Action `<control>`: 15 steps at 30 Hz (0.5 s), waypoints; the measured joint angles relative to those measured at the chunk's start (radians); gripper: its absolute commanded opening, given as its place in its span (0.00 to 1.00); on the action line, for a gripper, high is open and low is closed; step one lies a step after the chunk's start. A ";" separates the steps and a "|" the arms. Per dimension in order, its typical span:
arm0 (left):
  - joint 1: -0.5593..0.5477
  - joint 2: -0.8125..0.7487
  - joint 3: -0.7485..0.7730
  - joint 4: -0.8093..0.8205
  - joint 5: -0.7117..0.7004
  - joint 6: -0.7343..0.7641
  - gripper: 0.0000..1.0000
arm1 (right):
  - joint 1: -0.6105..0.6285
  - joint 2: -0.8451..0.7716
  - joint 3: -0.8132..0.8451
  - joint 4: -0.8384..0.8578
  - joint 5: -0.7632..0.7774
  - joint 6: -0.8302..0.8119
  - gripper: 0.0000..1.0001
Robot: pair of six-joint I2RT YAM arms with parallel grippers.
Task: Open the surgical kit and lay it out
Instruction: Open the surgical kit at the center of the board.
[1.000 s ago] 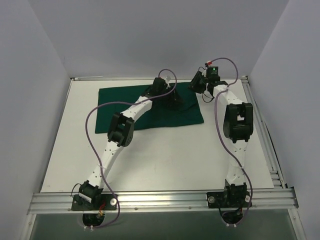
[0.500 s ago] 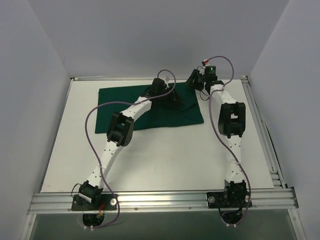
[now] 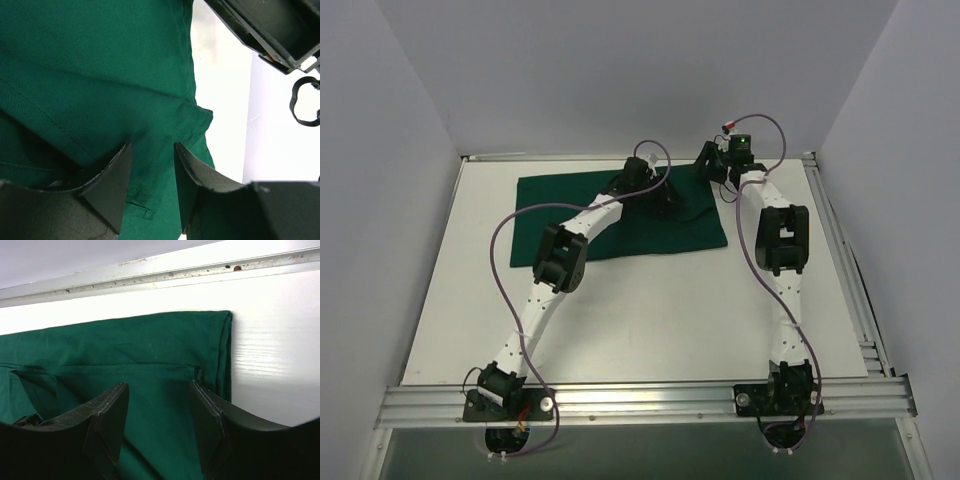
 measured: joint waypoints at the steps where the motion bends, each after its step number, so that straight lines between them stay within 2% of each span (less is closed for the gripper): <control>1: 0.000 0.000 0.000 0.000 0.000 -0.001 0.49 | -0.002 0.000 0.000 0.002 0.000 -0.003 0.52; 15: 0.001 -0.001 -0.002 0.003 0.002 -0.006 0.49 | -0.028 0.026 0.034 -0.006 -0.002 -0.010 0.51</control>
